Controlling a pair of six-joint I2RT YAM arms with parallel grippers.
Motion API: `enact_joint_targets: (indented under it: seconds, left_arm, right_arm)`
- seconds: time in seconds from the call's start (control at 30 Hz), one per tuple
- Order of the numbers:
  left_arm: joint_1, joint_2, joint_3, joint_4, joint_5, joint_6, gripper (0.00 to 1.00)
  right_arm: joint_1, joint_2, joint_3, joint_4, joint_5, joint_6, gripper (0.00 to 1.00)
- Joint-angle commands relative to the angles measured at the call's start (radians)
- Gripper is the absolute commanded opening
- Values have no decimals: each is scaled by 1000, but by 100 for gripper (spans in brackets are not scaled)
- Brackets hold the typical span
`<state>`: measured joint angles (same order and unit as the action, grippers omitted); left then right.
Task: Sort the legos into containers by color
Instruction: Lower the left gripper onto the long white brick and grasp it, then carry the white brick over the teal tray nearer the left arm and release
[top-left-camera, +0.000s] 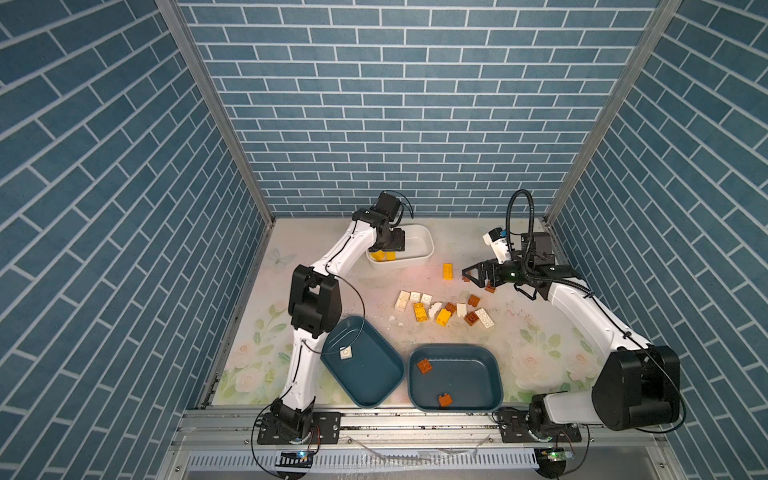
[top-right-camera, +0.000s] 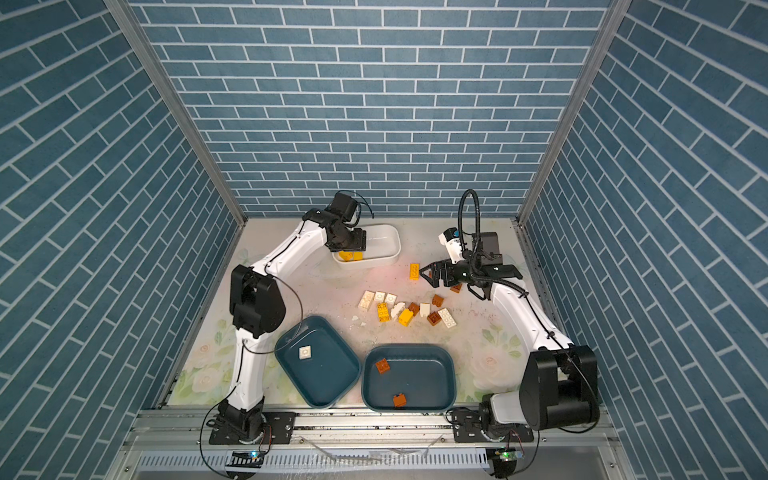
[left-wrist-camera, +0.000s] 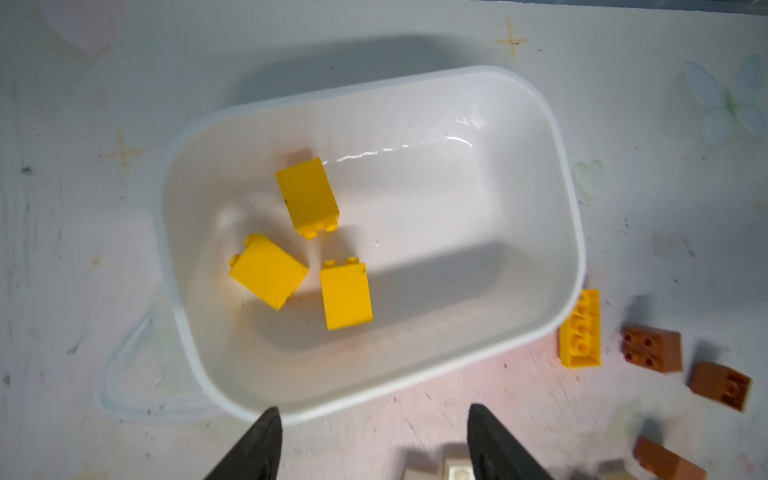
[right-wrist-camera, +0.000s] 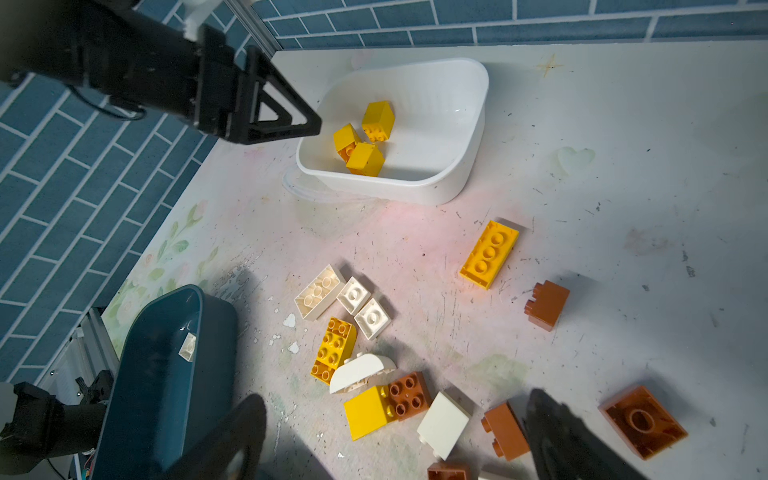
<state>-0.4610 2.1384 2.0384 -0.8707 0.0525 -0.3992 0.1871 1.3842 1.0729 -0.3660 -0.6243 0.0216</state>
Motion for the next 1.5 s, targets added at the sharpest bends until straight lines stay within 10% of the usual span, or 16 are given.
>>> enact_joint_targets:
  seconds: [0.0,0.57,1.47]
  left_arm:
    - [-46,-122,-147,-10,43,-38,72]
    - [-197,-194,-565,120,31,113,72]
    - [-196,-87,-420,58,-42,161,30]
  right_arm:
    - [3,14,31,-20,4,-14,97]
    - [2,-21,-46,-25,-12,-18,97]
    - [1,-68,-68,-77,10,-52,97]
